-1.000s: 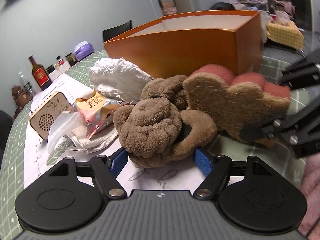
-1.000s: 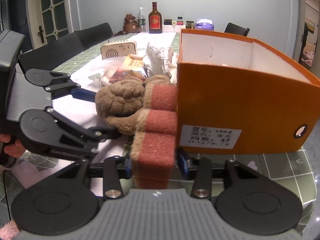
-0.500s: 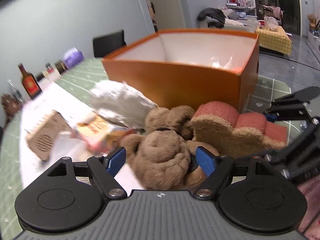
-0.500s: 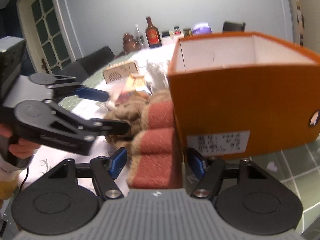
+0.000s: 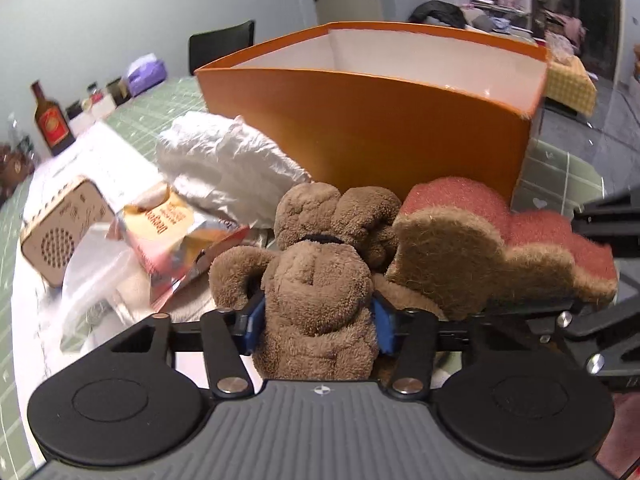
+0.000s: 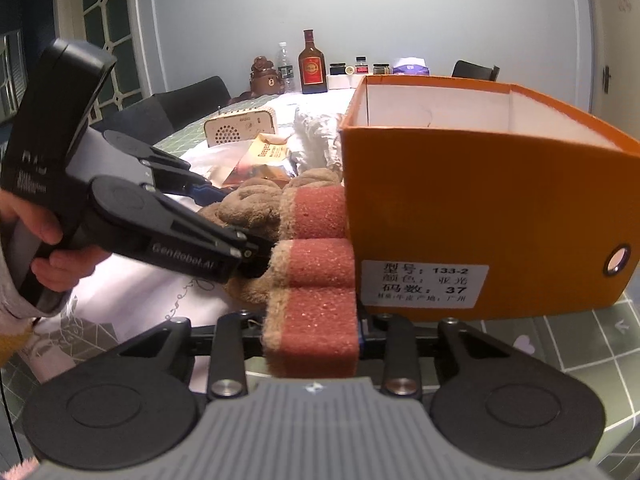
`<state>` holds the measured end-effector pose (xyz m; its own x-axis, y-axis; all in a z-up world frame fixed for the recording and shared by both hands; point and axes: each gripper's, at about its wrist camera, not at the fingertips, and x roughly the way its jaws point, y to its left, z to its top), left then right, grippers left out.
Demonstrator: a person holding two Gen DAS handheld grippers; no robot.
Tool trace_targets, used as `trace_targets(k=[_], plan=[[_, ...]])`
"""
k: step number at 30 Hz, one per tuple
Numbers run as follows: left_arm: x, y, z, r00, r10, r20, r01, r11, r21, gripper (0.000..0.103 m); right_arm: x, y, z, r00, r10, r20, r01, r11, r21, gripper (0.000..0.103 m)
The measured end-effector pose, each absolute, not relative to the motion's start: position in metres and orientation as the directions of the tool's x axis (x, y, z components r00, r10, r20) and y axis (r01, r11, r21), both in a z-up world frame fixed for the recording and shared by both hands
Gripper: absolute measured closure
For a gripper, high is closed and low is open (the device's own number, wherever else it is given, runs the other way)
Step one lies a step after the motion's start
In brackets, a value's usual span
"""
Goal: Organize soft objects
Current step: 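Lift the sponges and plush bear with both tools toward the orange box, then open the right tool over the box to drop the sponges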
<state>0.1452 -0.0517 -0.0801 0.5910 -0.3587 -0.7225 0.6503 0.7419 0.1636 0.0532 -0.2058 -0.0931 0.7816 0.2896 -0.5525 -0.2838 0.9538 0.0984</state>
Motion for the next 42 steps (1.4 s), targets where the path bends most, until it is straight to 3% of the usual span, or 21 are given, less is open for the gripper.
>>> trace_targets(k=[10,14,19,24,31,35,42], plan=[[0.115,-0.031,-0.062,0.616,-0.327,-0.717,0.551,0.829,0.096,0.047,0.042,-0.217,-0.078,0.765,0.403,-0.502,-0.342,0.915,0.213,0.071],[0.099,-0.012,-0.047,0.655,-0.341,-0.674,0.491,0.87,0.037,0.047,0.036,-0.223,-0.063,0.756,0.472,-0.453,-0.386,0.881,0.274,0.071],[0.085,0.001,-0.02,0.763,-0.317,-0.563,0.387,0.922,0.006,0.047,0.019,-0.228,-0.033,0.79,0.494,-0.363,-0.436,0.869,0.235,0.071],[0.086,-0.004,0.012,0.831,-0.291,-0.474,0.319,0.947,-0.022,0.046,0.012,-0.244,0.003,0.858,0.418,-0.3,-0.39,0.909,0.15,0.071],[0.105,-0.018,0.042,0.841,-0.38,-0.386,0.377,0.922,-0.085,0.046,0.013,-0.269,0.043,0.938,0.263,-0.225,-0.27,0.963,0.002,0.071],[0.119,-0.035,0.052,0.839,-0.419,-0.348,0.401,0.907,-0.126,0.046,0.044,-0.287,0.057,0.941,0.204,-0.269,-0.219,0.975,-0.026,0.071],[0.134,-0.07,0.044,0.842,-0.403,-0.36,0.379,0.915,-0.137,0.046,0.126,-0.295,0.056,0.865,0.083,-0.495,-0.171,0.976,-0.134,0.071]])
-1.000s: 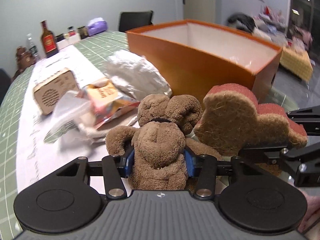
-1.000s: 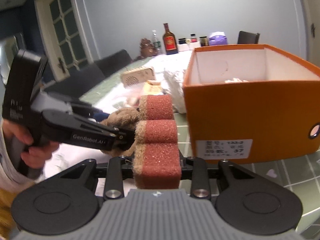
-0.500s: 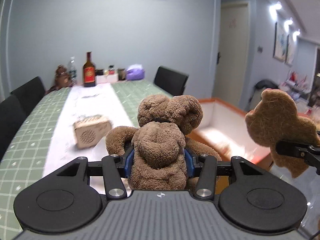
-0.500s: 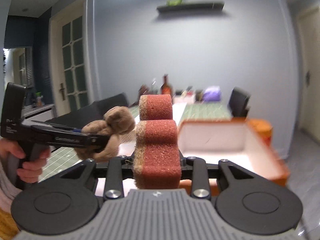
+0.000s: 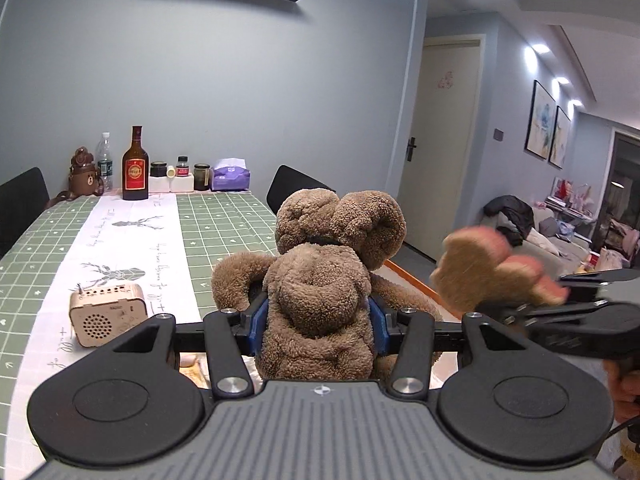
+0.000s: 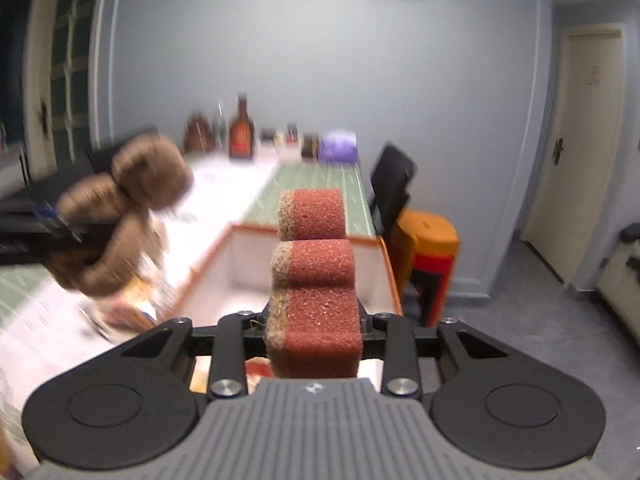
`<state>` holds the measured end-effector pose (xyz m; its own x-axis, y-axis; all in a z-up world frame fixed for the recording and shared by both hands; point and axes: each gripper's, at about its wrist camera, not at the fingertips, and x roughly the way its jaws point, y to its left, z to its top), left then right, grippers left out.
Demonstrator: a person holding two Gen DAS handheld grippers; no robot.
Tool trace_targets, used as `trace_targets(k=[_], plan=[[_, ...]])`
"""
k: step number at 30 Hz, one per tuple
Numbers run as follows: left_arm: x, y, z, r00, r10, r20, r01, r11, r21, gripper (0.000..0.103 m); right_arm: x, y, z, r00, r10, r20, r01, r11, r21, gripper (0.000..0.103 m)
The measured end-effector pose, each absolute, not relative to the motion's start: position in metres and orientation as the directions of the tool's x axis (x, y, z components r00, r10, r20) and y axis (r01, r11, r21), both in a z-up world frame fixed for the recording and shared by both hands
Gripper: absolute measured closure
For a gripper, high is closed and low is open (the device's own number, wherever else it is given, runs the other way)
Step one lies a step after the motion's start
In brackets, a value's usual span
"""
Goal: Organize soft objects
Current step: 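Open the right tool over the box to drop the sponges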
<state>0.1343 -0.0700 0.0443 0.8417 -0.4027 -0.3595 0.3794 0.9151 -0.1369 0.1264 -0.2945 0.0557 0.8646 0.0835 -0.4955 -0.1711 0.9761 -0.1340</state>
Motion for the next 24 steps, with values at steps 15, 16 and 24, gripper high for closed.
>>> trace_targets(k=[15,16,24], plan=[[0.151,-0.09,0.023,0.798,-0.405,-0.446,0.385,0.912,-0.14,0.046,0.224,-0.3,-0.015,0.679,-0.101,-0.727,-0.22,0.917,-0.334,0.06],[0.151,-0.091,0.022,0.796,-0.404,-0.451,0.385,0.912,-0.139,0.046,0.225,-0.301,-0.015,0.68,-0.104,-0.726,-0.217,0.917,-0.334,0.06],[0.157,-0.095,0.021,0.785,-0.411,-0.464,0.389,0.909,-0.148,0.046,0.21,-0.301,-0.004,0.711,-0.076,-0.699,-0.235,0.911,-0.338,0.049]])
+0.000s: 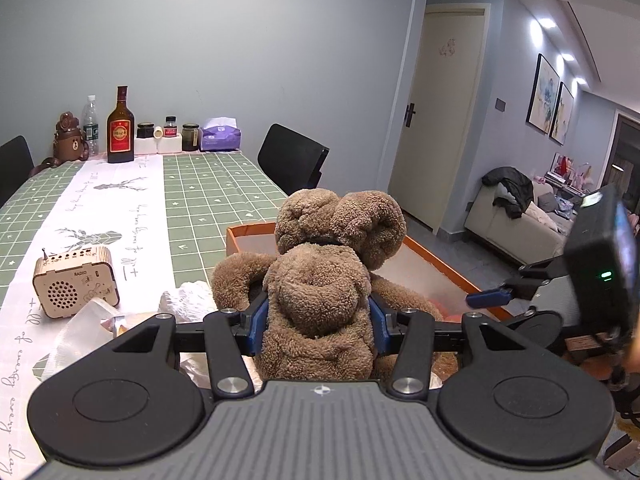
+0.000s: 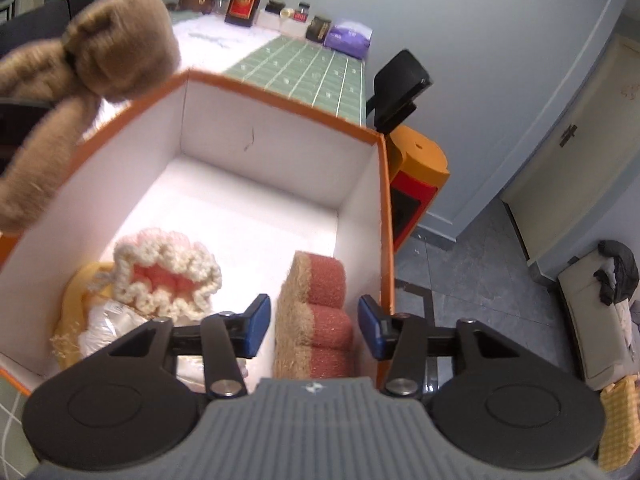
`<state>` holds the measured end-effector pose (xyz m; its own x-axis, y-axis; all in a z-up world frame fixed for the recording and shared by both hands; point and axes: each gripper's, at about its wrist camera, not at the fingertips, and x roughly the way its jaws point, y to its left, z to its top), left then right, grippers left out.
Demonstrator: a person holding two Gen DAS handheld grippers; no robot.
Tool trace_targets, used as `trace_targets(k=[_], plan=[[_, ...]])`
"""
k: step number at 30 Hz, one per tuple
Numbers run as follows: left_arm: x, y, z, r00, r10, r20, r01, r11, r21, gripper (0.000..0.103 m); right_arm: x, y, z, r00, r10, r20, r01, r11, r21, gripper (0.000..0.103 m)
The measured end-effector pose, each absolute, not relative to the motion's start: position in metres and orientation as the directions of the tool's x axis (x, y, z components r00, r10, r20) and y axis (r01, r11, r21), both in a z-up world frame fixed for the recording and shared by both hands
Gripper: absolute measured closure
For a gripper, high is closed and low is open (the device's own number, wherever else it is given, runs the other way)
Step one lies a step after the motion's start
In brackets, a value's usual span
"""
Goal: Organize soft objects
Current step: 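Open the right tool over the box to drop the sponges, then lower the plush bear into the box and open the left tool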
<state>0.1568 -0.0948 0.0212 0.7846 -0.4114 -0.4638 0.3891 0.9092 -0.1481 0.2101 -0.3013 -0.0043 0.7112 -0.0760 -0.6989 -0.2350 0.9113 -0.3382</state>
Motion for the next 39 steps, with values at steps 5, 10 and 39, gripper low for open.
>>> trace_targets(k=[5,10,39], plan=[[0.173,-0.105,0.02,0.768,-0.411,-0.491,0.383,0.91,-0.161,0.046,0.198,-0.308,0.015,0.747,-0.057,-0.662,-0.221,0.918,-0.329,0.044],[0.193,-0.127,0.022,0.74,-0.439,-0.509,0.453,0.885,-0.104,0.046,0.186,-0.32,0.034,0.793,-0.051,-0.608,-0.178,0.934,-0.31,0.043],[0.232,-0.166,0.007,0.761,-0.197,-0.618,0.396,0.896,0.201,0.014,0.218,-0.343,0.029,0.796,-0.012,-0.605,-0.158,0.961,-0.228,0.041]])
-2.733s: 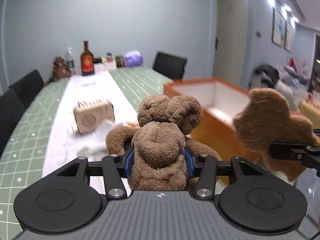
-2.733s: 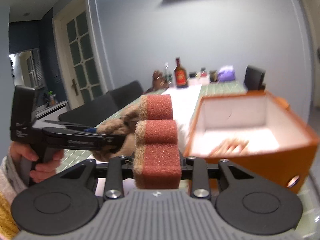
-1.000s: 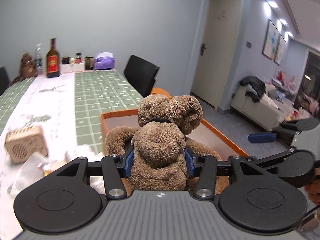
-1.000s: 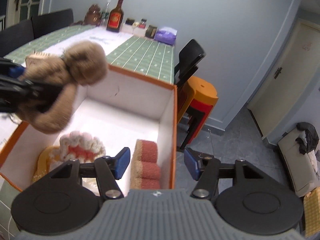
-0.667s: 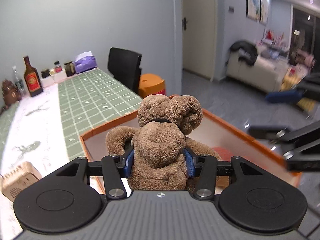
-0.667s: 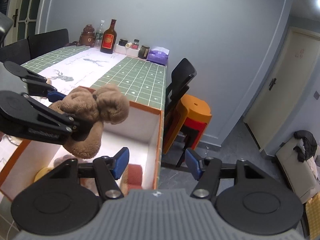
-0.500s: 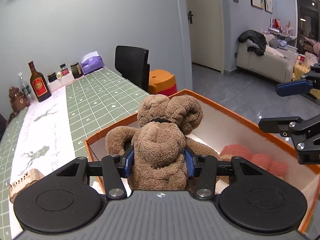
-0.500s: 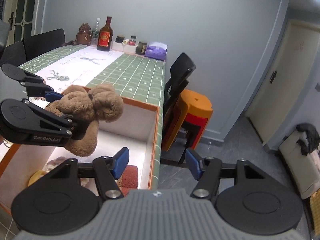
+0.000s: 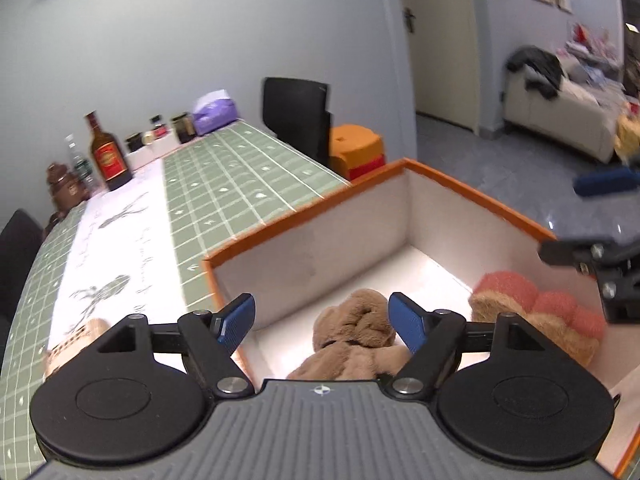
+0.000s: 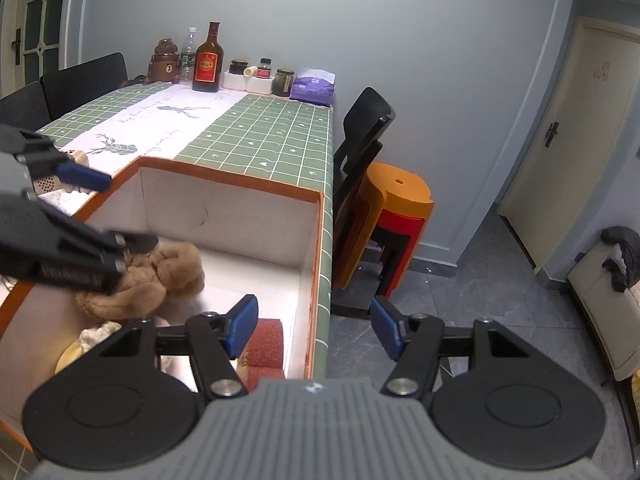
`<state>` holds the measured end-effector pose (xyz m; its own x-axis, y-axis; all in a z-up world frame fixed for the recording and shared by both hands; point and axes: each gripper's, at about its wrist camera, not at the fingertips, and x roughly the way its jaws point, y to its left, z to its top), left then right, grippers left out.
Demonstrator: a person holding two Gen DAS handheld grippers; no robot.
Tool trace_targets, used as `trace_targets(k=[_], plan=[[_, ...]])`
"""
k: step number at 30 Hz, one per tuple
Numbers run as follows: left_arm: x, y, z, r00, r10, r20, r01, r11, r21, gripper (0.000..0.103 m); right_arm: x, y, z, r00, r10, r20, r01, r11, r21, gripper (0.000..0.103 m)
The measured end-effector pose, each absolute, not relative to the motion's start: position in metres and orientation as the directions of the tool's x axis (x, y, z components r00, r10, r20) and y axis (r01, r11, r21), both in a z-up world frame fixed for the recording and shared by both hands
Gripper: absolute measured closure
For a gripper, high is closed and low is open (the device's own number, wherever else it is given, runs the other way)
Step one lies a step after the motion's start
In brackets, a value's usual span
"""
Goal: Organize soft objects
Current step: 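Lower the plush bear into the box and open the left tool, then withdraw both tools from the box back to the remaining items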
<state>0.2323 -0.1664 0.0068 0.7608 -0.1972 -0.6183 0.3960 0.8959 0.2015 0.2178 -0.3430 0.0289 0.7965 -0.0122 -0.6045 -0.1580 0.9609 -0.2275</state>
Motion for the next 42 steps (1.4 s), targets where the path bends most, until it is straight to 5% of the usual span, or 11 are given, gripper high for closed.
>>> trace_targets(k=[20,42], plan=[[0.171,-0.081,0.054,0.865,-0.155,-0.478,0.247,0.96,0.134,0.013,0.176,-0.262,0.05,0.848,0.089,-0.522,-0.224,0.954,-0.2,0.033],[0.105,-0.027,0.05,0.927,-0.042,-0.373,0.096,0.987,0.127,0.013,0.089,-0.195,0.038,0.942,0.108,-0.316,-0.135,0.989,-0.064,0.003]])
